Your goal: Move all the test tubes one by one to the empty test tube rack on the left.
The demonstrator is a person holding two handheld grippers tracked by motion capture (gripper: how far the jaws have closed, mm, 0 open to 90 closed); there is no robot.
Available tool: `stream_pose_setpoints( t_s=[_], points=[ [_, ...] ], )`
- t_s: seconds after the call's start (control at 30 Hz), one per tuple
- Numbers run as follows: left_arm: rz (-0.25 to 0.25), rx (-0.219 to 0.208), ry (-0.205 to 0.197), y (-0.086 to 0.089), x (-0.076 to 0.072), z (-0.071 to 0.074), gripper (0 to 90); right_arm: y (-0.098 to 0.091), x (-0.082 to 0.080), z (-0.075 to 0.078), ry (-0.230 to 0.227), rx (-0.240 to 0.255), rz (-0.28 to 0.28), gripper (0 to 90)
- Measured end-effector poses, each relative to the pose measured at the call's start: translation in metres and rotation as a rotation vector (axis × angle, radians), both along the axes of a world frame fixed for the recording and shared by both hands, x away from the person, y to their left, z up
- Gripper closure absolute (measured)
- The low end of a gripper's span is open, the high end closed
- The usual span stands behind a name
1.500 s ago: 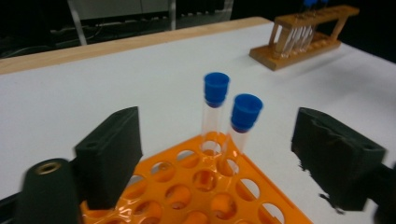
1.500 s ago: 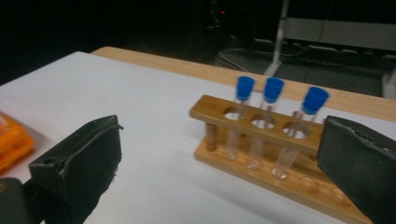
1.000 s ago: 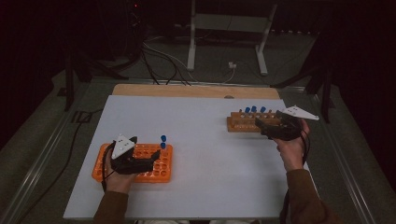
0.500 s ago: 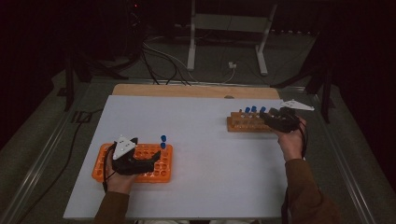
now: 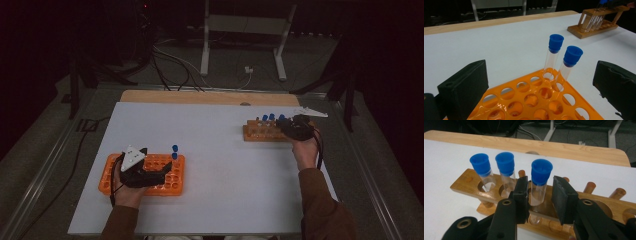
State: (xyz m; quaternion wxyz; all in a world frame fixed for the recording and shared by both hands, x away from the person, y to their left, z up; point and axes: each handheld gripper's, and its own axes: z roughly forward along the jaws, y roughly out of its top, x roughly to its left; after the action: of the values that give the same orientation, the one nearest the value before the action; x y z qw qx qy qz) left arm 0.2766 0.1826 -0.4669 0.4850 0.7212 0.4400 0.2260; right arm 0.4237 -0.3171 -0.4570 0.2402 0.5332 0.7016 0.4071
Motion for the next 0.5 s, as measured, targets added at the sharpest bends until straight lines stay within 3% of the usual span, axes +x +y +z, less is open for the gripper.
stream_pose_setpoints(
  t_s=[0.27,0.5],
  points=[
    [0.0,0.0,0.0,0.0005,-0.0001,-0.0001,0.6,0.0028,0.0018,-0.0012,-0.012,-0.006,-0.008,75.0],
    [0.001,0.0,-0.001,0.0006,-0.0005,-0.0001,0.6,0.0062,0.0025,-0.0011,-0.015,-0.017,-0.012,76.1]
  ],
)
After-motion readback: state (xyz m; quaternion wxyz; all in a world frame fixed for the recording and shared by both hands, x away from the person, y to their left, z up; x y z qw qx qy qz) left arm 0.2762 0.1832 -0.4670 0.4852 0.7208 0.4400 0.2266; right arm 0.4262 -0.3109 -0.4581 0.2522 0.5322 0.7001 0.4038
